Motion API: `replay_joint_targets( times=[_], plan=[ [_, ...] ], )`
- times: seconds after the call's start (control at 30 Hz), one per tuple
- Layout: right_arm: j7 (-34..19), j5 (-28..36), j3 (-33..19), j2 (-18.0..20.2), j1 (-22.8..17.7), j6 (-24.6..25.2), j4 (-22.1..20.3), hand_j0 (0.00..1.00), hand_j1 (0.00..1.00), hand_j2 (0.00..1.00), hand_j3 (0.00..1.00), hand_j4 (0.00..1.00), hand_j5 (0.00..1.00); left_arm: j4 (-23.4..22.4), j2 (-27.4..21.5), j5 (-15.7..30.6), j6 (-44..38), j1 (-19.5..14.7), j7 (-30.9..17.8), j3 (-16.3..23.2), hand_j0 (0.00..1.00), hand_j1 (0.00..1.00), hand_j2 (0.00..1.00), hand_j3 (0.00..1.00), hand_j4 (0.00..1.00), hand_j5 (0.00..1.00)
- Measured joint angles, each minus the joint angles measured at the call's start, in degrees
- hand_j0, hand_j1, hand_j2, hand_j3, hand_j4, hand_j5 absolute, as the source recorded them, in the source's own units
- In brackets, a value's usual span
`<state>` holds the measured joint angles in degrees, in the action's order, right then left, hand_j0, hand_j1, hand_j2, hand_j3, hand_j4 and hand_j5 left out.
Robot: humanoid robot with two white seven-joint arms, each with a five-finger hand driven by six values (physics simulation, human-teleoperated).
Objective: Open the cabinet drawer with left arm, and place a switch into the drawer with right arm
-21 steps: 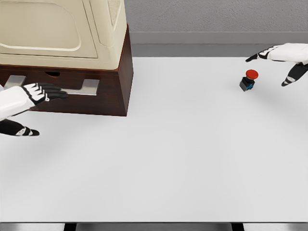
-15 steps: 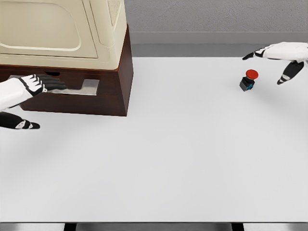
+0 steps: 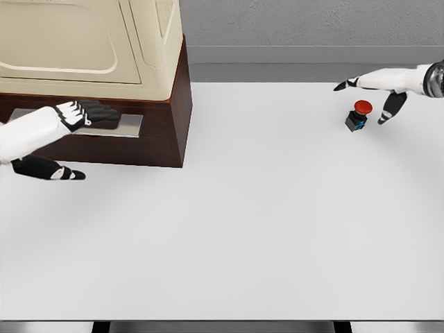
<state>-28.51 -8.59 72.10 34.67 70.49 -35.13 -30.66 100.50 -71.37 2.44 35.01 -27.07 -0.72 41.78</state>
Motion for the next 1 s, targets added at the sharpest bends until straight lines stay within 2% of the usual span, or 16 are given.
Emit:
replay_joint_targets(
  times=[0.2, 0.43, 0.73, 1.0],
  plan=[
    [-1.41, -0.36, 0.07, -1.74, -0.26, 0.00, 2.99, 1.00, 1.00, 1.00, 1.00, 1.00, 1.00, -1.38, 0.16, 0.97, 0.01, 0.26, -1.31, 0.27, 1.00, 1.00, 1.00, 1.00, 1.00, 1.00],
    [-2.02, -0.42, 0.04, -3.03, -0.26, 0.00, 4.75, 1.00, 1.00, 1.00, 1.00, 1.00, 1.00, -4.56, -0.42, 5.98, 0.02, 0.26, -4.59, 0.90, 1.00, 1.00, 1.00, 1.00, 1.00, 1.00],
    [-2.49, -0.75, -0.06, -4.24, 0.09, 0.00, 7.49, 1.00, 1.00, 1.00, 1.00, 1.00, 1.00, -4.99, -2.24, 10.03, 0.04, 0.18, -7.80, 0.94, 1.00, 1.00, 1.00, 1.00, 1.00, 1.00],
    [-2.53, -1.39, -0.10, -5.57, 0.09, 0.00, 9.31, 1.00, 1.00, 1.00, 1.00, 1.00, 1.00, -5.01, -1.76, 10.74, 0.05, -0.18, -9.41, 0.84, 1.00, 1.00, 1.00, 1.00, 1.00, 1.00]
  ],
)
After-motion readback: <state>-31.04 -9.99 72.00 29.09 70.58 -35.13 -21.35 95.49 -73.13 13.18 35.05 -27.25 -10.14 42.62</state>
